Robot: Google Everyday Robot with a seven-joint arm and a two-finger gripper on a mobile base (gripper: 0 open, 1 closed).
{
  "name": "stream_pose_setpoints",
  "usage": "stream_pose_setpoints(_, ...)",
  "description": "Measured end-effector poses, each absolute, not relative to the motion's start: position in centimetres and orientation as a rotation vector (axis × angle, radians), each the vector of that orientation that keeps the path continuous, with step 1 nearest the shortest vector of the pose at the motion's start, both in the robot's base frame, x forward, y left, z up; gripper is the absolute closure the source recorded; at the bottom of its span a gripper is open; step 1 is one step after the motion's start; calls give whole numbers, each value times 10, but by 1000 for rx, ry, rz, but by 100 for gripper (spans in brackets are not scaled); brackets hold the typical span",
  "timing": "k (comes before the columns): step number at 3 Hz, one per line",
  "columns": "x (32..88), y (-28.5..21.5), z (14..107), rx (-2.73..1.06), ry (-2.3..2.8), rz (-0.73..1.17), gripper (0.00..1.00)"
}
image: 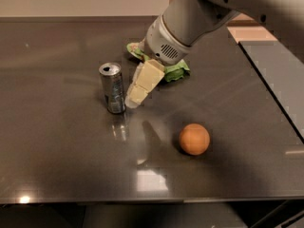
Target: Knock redbull can over
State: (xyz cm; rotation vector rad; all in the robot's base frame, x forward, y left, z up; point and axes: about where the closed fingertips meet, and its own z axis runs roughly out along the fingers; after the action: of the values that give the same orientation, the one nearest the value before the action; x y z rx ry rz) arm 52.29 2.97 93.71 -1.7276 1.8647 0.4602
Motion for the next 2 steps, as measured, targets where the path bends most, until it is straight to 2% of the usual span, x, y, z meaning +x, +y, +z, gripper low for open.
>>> stream_pose_setpoints(2, 550, 73, 921, -1686, 1862, 550, 0)
